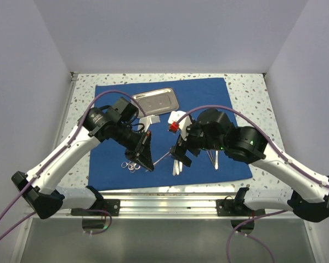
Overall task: Open and lay out the surgical kit
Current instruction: Place the medical item in the surgical kit.
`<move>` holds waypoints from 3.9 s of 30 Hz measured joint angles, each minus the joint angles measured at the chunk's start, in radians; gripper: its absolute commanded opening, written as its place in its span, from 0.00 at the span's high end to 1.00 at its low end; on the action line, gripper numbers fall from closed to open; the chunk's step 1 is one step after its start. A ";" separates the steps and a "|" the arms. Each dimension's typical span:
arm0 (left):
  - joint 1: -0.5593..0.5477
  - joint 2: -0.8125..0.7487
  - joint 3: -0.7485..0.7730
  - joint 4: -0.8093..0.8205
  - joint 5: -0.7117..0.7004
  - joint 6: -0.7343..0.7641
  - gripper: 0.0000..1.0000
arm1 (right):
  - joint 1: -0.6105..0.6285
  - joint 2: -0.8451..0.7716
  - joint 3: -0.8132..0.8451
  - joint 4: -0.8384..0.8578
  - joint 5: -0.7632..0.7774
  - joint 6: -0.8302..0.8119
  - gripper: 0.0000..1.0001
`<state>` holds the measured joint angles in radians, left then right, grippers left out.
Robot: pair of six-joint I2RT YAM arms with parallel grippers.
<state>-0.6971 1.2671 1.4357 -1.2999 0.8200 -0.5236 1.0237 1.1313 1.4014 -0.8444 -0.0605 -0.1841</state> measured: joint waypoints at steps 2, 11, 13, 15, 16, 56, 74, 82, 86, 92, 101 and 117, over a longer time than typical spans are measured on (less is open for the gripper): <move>0.000 0.011 0.000 0.000 0.005 0.011 1.00 | 0.002 0.020 0.018 -0.001 -0.047 0.009 0.04; -0.006 0.042 0.023 0.000 0.020 0.023 1.00 | 0.003 0.086 0.032 0.007 -0.211 0.047 0.04; -0.006 0.042 0.027 0.000 0.024 0.024 1.00 | 0.003 0.089 0.031 0.016 -0.232 0.053 0.04; -0.007 0.042 0.031 0.000 0.030 0.027 1.00 | 0.003 0.093 0.031 0.026 -0.251 0.057 0.04; -0.008 0.042 0.031 0.000 0.032 0.027 1.00 | 0.004 0.096 0.030 0.031 -0.257 0.060 0.04; 0.170 0.357 0.488 0.002 -0.966 -0.109 0.14 | 0.038 0.202 -0.114 0.223 -0.050 0.413 1.00; 0.233 0.067 0.452 0.134 -1.402 -0.159 0.00 | -0.064 0.867 0.082 0.460 -0.183 1.228 1.00; 0.232 0.019 0.368 0.169 -1.411 -0.119 0.00 | -0.062 0.900 0.216 0.465 -0.150 1.328 1.00; 0.232 0.020 0.365 0.192 -1.407 -0.104 0.00 | -0.060 0.932 0.220 0.441 -0.154 1.328 0.86; 0.232 0.029 0.365 0.227 -1.398 -0.084 0.00 | -0.056 0.943 0.204 0.382 -0.171 1.299 0.29; 0.232 0.072 0.367 0.273 -1.367 -0.077 0.00 | -0.056 0.940 0.232 0.280 -0.161 1.226 0.23; 0.232 0.050 0.229 0.398 -1.315 0.006 0.00 | -0.188 0.126 0.186 0.124 0.281 0.637 0.02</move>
<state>-0.4652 1.3170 1.6646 -0.9016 -0.4953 -0.5179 0.8360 1.2575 1.5875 -0.7200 0.2207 0.4526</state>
